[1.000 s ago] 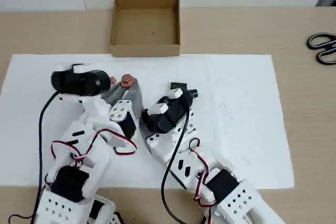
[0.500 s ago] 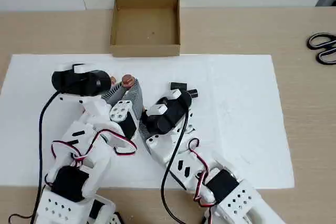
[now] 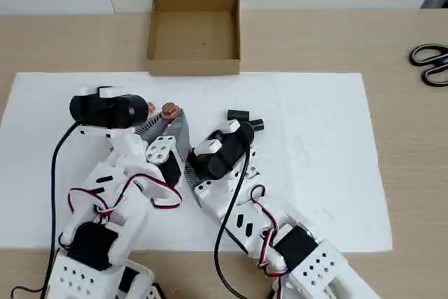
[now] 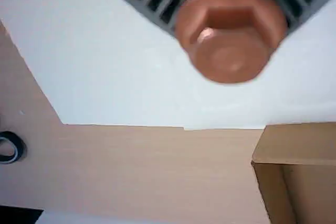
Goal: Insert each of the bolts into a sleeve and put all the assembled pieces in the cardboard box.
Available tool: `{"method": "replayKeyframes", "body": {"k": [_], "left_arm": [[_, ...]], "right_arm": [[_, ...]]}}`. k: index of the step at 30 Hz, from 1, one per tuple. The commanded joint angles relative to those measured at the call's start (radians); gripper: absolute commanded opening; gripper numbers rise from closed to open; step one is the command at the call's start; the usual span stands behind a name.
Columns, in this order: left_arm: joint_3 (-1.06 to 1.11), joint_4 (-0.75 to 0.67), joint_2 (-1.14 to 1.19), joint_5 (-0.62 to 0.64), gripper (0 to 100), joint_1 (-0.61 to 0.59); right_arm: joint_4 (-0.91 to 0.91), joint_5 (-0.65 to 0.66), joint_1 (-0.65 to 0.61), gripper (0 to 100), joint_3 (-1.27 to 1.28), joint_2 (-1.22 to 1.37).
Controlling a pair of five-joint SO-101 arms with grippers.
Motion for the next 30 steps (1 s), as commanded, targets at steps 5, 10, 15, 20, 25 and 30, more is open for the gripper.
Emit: {"method": "replayKeyframes", "body": {"k": [5,10,15,20,25,30], "left_arm": [[-0.01,0.005,-0.015,0.017,1,0.006],[-0.01,0.005,-0.015,0.017,1,0.006],[-0.012,0.055,-0.015,0.017,1,0.006],[-0.01,0.075,-0.015,0.017,1,0.006],[-0.007,0.106,-0.014,0.017,1,0.011],[-0.007,0.123,-0.014,0.017,1,0.028]], "right_arm": [[-0.024,-0.009,-0.004,0.4,-0.008,-0.024],[-0.024,-0.009,-0.004,0.4,-0.008,-0.024],[-0.024,-0.009,-0.004,0.4,-0.008,-0.024],[-0.024,-0.009,-0.004,0.4,-0.008,-0.024],[-0.024,-0.009,-0.004,0.4,-0.008,-0.024],[-0.024,-0.009,-0.004,0.4,-0.009,-0.024]]}}
